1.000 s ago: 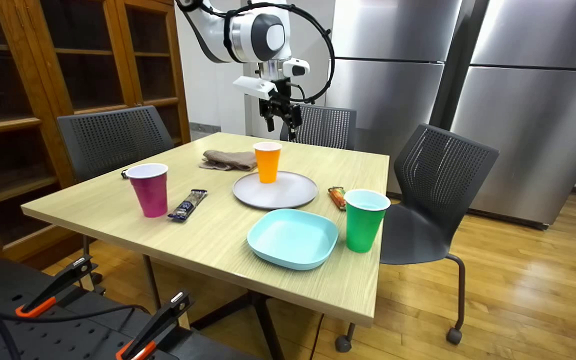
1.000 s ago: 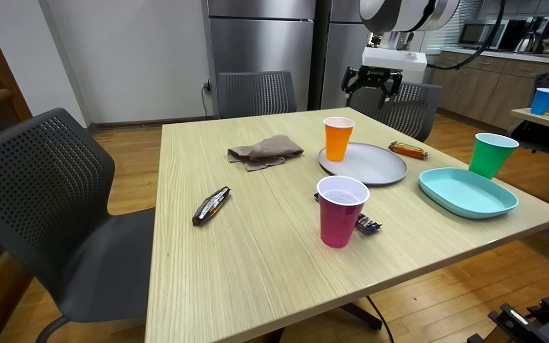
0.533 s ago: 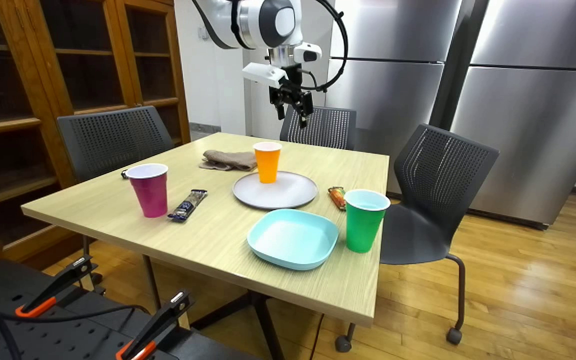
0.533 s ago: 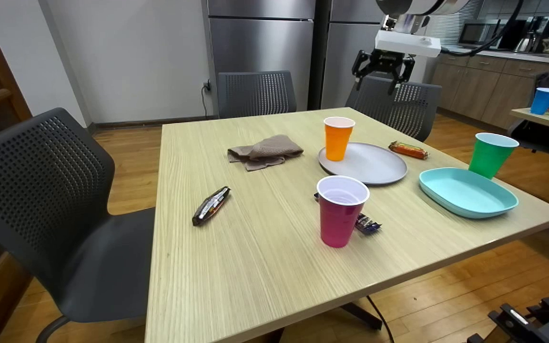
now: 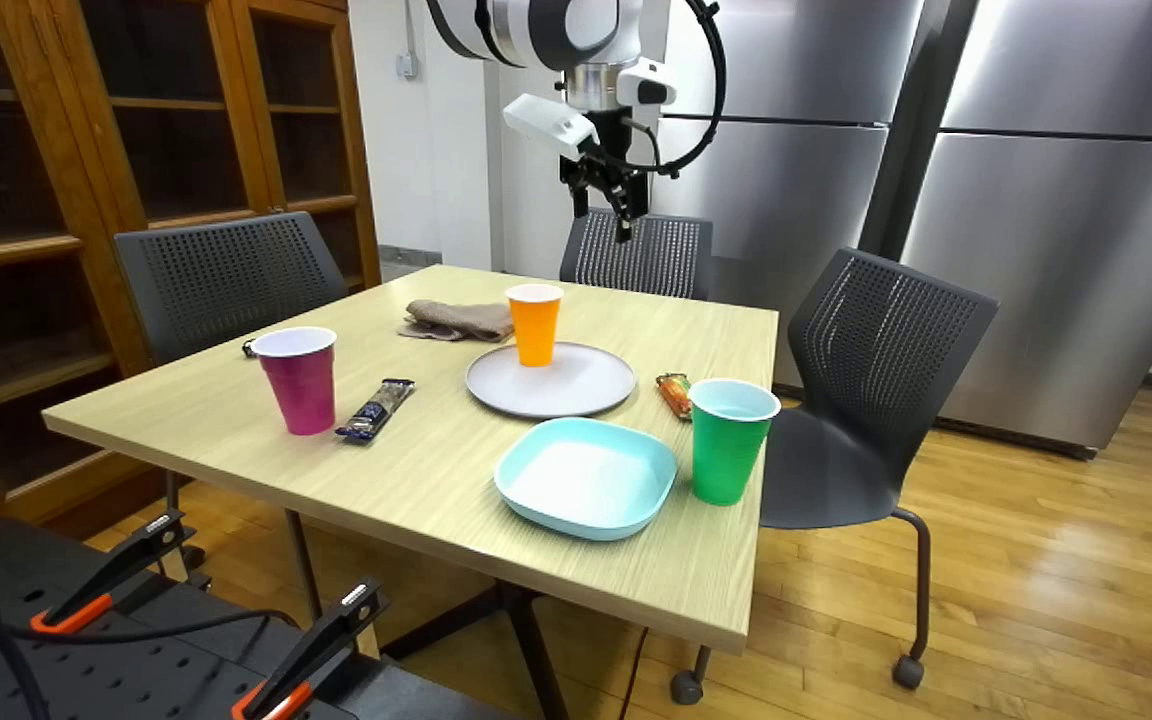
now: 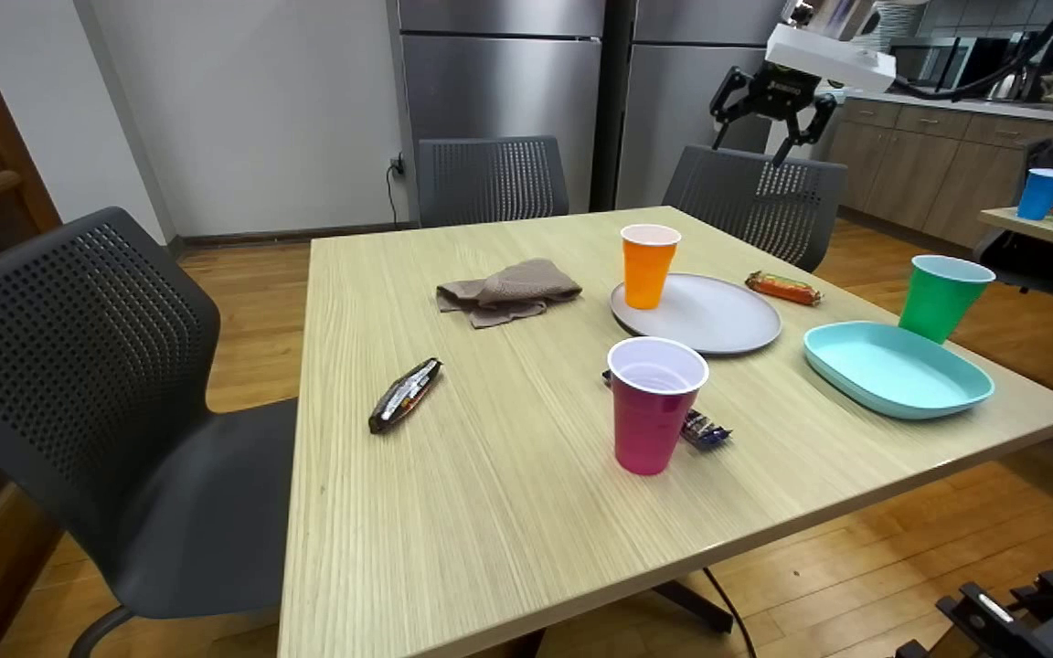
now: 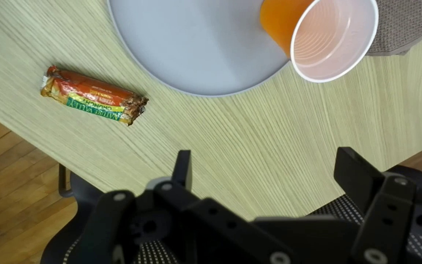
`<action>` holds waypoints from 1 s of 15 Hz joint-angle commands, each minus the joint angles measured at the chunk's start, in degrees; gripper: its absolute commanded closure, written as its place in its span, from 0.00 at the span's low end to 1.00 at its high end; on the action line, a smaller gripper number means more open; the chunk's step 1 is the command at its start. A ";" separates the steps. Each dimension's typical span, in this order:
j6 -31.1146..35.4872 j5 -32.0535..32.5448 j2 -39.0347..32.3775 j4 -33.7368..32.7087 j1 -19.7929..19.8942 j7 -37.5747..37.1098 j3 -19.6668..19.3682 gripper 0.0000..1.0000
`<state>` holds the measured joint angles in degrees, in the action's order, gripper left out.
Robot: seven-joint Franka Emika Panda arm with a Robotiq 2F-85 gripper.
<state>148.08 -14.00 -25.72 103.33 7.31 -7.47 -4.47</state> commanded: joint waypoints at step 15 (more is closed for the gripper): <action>1.78 -4.80 3.51 7.94 4.48 2.63 -3.06 0.00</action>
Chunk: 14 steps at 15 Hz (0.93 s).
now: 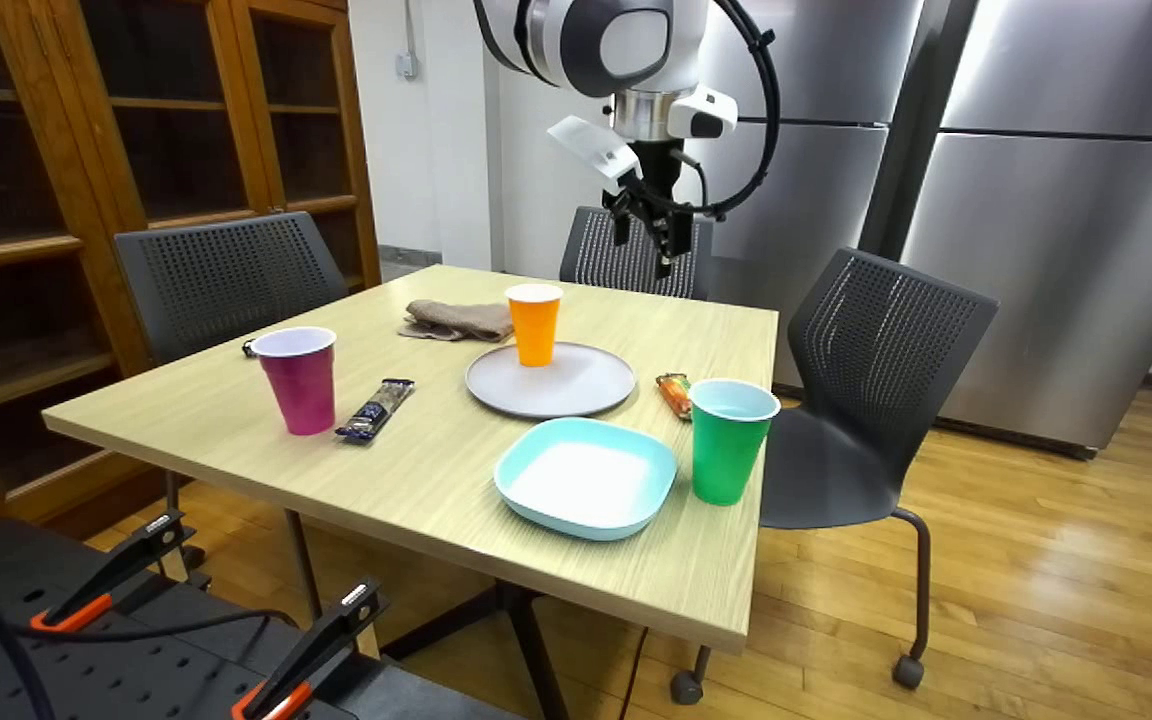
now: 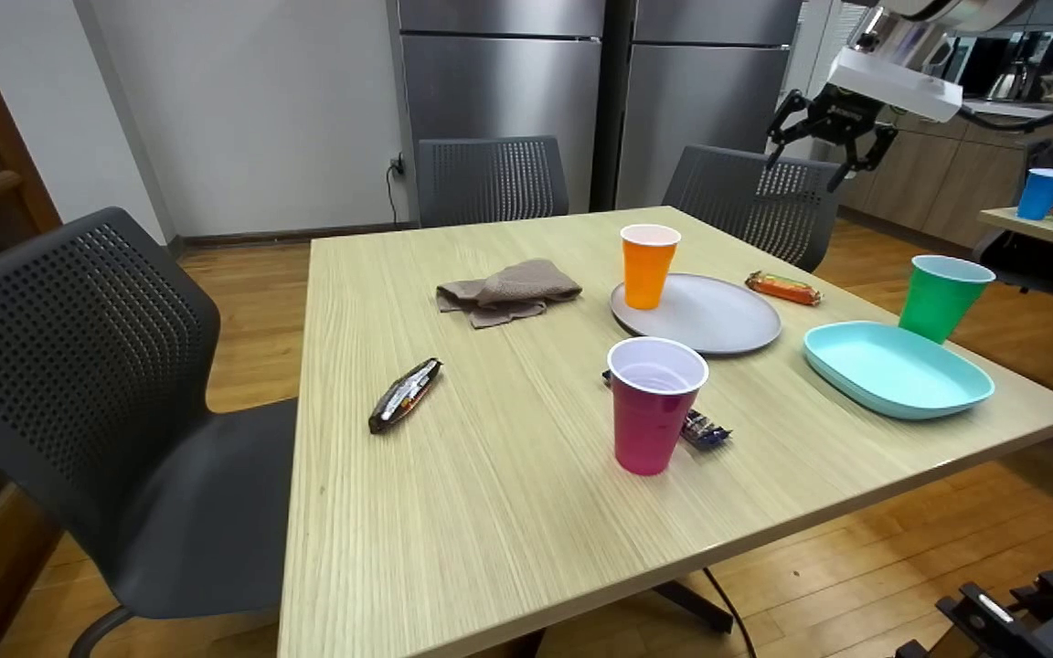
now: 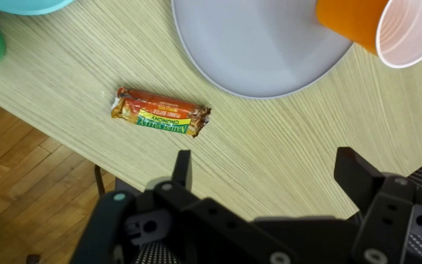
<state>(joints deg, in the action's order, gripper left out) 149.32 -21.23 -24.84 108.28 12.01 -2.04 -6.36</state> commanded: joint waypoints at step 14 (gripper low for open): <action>-0.02 5.59 0.84 2.23 0.64 -4.22 -2.96 0.00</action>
